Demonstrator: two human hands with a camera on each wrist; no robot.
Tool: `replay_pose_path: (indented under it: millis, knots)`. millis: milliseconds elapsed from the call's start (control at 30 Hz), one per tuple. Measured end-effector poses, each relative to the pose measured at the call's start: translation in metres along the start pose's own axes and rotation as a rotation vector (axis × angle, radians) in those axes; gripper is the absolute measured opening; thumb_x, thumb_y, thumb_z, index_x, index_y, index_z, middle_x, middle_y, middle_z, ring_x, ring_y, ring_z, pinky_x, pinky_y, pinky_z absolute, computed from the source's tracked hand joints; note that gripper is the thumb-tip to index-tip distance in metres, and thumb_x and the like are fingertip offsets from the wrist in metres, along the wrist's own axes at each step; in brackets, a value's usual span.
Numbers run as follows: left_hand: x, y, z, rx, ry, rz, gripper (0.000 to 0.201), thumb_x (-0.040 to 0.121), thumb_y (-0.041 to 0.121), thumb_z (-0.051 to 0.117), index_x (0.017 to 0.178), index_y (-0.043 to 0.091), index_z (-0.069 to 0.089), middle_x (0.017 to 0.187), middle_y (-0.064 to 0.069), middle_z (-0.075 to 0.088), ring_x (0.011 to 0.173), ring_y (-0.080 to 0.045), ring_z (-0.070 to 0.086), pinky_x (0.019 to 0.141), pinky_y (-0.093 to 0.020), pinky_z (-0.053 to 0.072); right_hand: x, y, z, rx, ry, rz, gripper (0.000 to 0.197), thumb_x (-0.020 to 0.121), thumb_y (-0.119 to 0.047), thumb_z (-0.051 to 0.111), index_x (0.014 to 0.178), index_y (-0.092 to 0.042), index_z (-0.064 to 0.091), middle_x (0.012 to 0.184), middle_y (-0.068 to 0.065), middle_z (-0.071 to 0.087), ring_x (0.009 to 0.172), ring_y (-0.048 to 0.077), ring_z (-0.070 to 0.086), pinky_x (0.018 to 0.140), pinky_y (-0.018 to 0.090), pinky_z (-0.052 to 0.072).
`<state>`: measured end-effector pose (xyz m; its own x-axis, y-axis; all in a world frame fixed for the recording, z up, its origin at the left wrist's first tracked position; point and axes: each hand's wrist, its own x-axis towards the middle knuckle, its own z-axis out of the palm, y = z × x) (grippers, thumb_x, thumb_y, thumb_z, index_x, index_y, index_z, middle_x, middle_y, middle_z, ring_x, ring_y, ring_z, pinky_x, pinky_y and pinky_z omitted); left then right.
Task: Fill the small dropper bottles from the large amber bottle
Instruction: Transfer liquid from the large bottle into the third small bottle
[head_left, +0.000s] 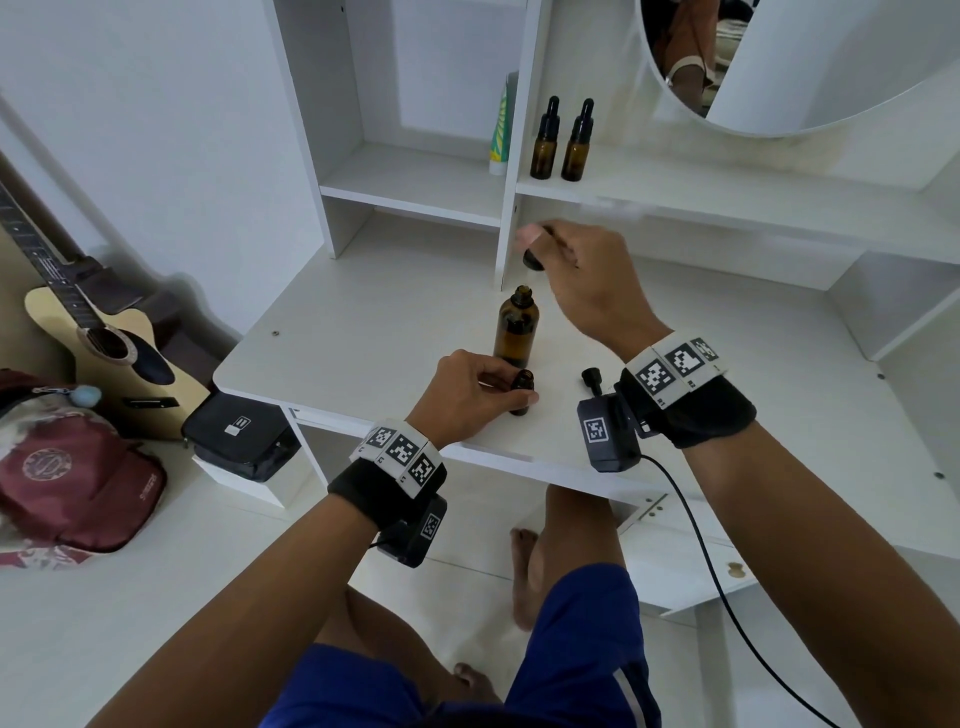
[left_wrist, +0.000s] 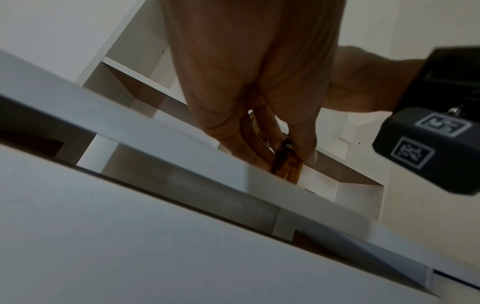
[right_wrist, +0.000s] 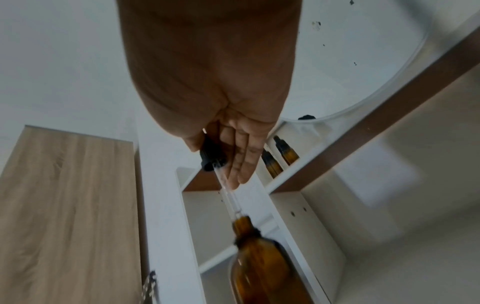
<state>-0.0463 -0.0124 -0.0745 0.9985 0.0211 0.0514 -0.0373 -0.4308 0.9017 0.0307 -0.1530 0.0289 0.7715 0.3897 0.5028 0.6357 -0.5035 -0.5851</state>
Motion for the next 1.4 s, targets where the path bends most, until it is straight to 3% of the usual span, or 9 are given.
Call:
replay_pose_path:
  millis: [67, 267, 433, 533, 767, 933, 1000, 1400]
  knots:
    - [0.000, 0.000, 0.000, -0.012, -0.005, -0.001, 0.024, 0.074, 0.025, 0.083, 0.095, 0.016, 0.079, 0.086, 0.008, 0.075, 0.078, 0.001, 0.069, 0.078, -0.010, 0.050, 0.002, -0.007, -0.009, 0.066, 0.062, -0.028, 0.040, 0.103, -0.034, 0.045, 0.100, -0.003, 0.071, 0.089, 0.009, 0.074, 0.082, 0.022, 0.070, 0.078, 0.040, 0.055]
    - [-0.001, 0.000, 0.000, -0.024, -0.011, 0.000, 0.023, 0.074, 0.025, 0.083, 0.094, 0.015, 0.078, 0.086, 0.007, 0.076, 0.079, 0.001, 0.069, 0.080, -0.011, 0.051, -0.006, -0.023, -0.028, 0.169, 0.153, -0.082, 0.034, 0.104, -0.025, 0.046, 0.097, -0.002, 0.071, 0.086, 0.005, 0.073, 0.082, 0.013, 0.068, 0.081, 0.034, 0.055]
    - [-0.002, 0.001, 0.000, -0.020, -0.015, 0.003, 0.022, 0.075, 0.025, 0.083, 0.094, 0.016, 0.078, 0.084, 0.007, 0.076, 0.078, 0.001, 0.069, 0.080, -0.011, 0.051, -0.021, -0.021, -0.024, 0.156, 0.042, -0.074, 0.036, 0.103, -0.027, 0.047, 0.095, -0.002, 0.071, 0.081, 0.006, 0.072, 0.076, 0.017, 0.069, 0.076, 0.042, 0.056]
    - [-0.002, 0.002, 0.000, -0.023, -0.015, 0.002, 0.020, 0.075, 0.024, 0.083, 0.093, 0.016, 0.078, 0.083, 0.006, 0.076, 0.077, 0.001, 0.069, 0.078, -0.009, 0.050, -0.028, -0.017, -0.018, 0.148, -0.038, -0.018, 0.033, 0.102, -0.030, 0.048, 0.098, -0.006, 0.071, 0.082, 0.002, 0.073, 0.076, 0.010, 0.070, 0.077, 0.040, 0.058]
    - [-0.003, 0.003, 0.000, -0.025, -0.011, 0.001, 0.015, 0.076, 0.023, 0.082, 0.089, 0.016, 0.079, 0.081, 0.005, 0.076, 0.075, 0.001, 0.069, 0.072, -0.006, 0.047, -0.037, -0.013, -0.009, 0.150, -0.106, 0.059, 0.031, 0.101, -0.032, 0.050, 0.095, -0.012, 0.073, 0.081, 0.001, 0.074, 0.076, 0.012, 0.070, 0.079, 0.040, 0.057]
    - [-0.003, 0.003, 0.000, -0.012, -0.005, -0.005, 0.019, 0.075, 0.025, 0.083, 0.092, 0.018, 0.078, 0.084, 0.007, 0.076, 0.077, 0.001, 0.069, 0.075, -0.008, 0.049, -0.038, -0.010, -0.007, 0.186, -0.132, 0.059, 0.033, 0.103, -0.026, 0.048, 0.092, -0.007, 0.074, 0.078, 0.002, 0.071, 0.070, 0.003, 0.067, 0.074, 0.024, 0.056]
    - [-0.002, 0.003, 0.000, -0.007, -0.001, -0.005, 0.020, 0.074, 0.025, 0.083, 0.092, 0.019, 0.078, 0.086, 0.007, 0.076, 0.078, 0.000, 0.070, 0.075, -0.008, 0.049, -0.038, -0.011, -0.007, 0.178, -0.138, 0.043, 0.036, 0.103, -0.025, 0.046, 0.089, -0.006, 0.073, 0.077, 0.004, 0.071, 0.069, 0.003, 0.066, 0.072, 0.022, 0.055]
    - [-0.003, 0.003, 0.000, -0.009, -0.004, -0.005, 0.022, 0.074, 0.025, 0.083, 0.093, 0.015, 0.079, 0.088, 0.004, 0.076, 0.081, -0.006, 0.071, 0.086, -0.022, 0.055, -0.037, -0.008, -0.005, 0.100, -0.149, 0.008, 0.039, 0.103, -0.029, 0.047, 0.085, -0.005, 0.072, 0.073, -0.002, 0.069, 0.067, 0.010, 0.065, 0.073, 0.037, 0.056]
